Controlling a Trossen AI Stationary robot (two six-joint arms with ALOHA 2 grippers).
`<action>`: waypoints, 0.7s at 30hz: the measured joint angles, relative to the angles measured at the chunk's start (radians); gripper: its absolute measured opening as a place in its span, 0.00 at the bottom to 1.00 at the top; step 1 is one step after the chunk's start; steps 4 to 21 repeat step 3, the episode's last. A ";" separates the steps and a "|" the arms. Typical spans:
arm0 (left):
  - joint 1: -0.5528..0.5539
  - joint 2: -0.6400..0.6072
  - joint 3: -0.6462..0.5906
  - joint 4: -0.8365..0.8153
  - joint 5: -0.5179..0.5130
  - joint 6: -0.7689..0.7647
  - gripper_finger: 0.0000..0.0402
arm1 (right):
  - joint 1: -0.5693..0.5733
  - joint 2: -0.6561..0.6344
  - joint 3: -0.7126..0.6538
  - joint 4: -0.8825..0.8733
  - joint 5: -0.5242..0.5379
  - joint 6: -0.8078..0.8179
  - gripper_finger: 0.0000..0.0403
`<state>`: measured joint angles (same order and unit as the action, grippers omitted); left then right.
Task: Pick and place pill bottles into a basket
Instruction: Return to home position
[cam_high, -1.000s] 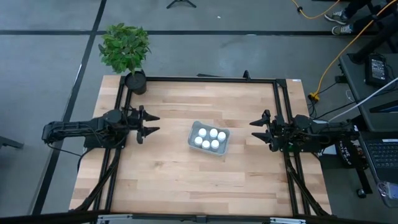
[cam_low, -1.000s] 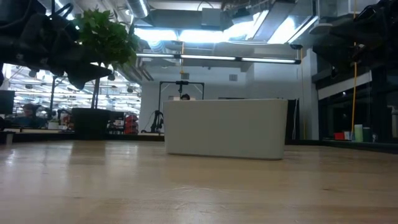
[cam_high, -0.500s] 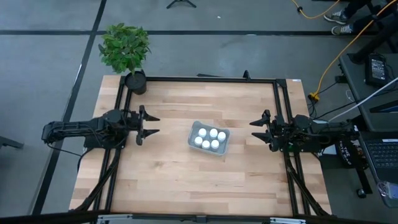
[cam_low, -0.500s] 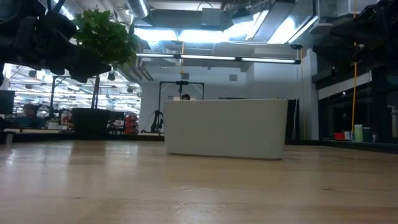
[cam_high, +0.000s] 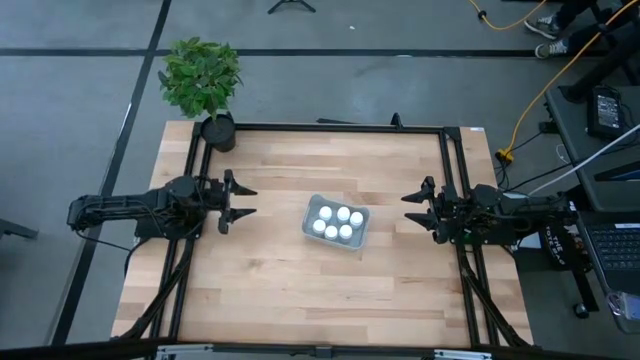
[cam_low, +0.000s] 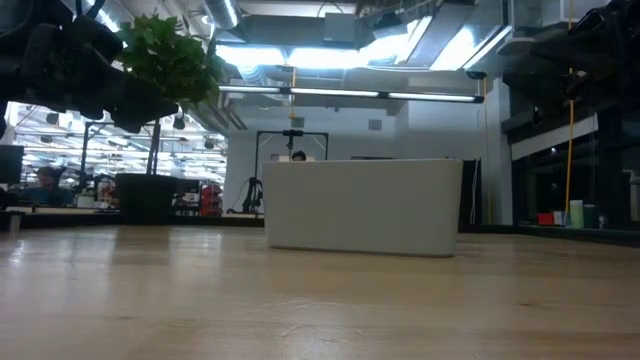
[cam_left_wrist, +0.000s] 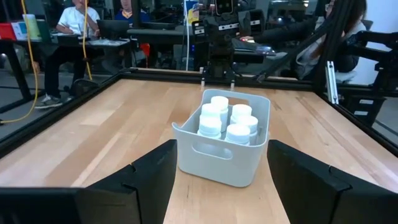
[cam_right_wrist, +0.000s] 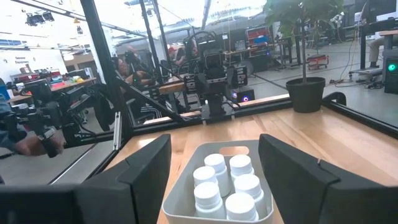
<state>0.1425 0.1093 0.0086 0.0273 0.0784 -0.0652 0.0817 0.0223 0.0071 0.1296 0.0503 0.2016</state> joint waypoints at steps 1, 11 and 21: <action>0.000 0.000 0.000 0.000 0.000 0.000 0.60 | 0.000 0.000 0.000 0.000 0.000 0.000 0.61; 0.000 0.000 0.000 0.000 0.000 0.000 0.60 | 0.000 0.000 0.000 0.000 0.000 0.000 0.61; 0.000 0.000 0.000 0.000 0.000 0.000 0.60 | 0.000 0.000 0.000 0.000 0.000 0.000 0.61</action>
